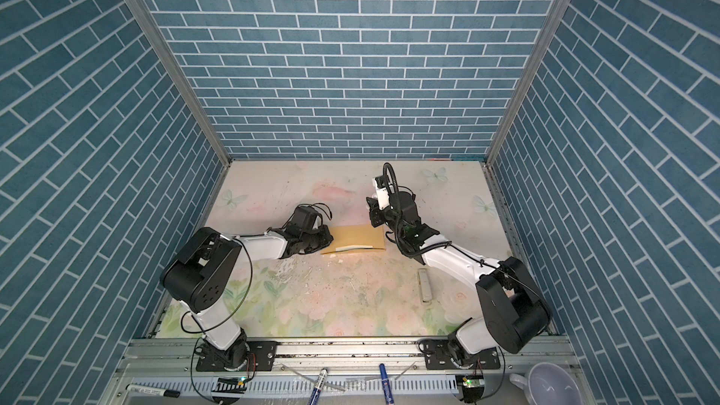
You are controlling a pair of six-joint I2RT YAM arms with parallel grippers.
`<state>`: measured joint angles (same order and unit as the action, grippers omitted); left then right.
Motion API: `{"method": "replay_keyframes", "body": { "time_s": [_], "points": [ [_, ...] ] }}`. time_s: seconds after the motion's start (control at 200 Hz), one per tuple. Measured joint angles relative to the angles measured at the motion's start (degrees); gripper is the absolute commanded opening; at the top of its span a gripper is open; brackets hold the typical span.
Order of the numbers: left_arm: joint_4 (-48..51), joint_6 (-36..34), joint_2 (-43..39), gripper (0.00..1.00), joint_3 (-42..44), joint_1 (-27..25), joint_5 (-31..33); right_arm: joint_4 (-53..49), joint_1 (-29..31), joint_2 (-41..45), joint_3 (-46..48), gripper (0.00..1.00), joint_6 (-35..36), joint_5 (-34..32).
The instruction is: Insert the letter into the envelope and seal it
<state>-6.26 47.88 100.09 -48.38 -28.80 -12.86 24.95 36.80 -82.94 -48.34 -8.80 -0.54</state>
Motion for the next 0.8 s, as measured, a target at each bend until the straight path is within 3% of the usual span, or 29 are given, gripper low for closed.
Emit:
{"method": "replay_keyframes", "body": {
  "time_s": [0.325, 0.545, 0.8],
  "points": [
    [5.11, -0.79, -13.86, 0.55, -8.04, 0.02, 1.81, 7.67, -0.39, 2.51, 0.20, 0.00, 0.02, 1.36],
    [4.26, 4.96, -22.29, 0.85, -7.58, 0.04, 2.86, 11.32, -0.46, 2.86, 0.20, 0.00, 0.07, 2.29],
    [-1.86, 17.88, -27.58, 0.94, -6.21, 0.42, 2.27, 15.82, -0.46, 2.80, 0.20, 0.00, 0.07, 3.87]
  ]
}}
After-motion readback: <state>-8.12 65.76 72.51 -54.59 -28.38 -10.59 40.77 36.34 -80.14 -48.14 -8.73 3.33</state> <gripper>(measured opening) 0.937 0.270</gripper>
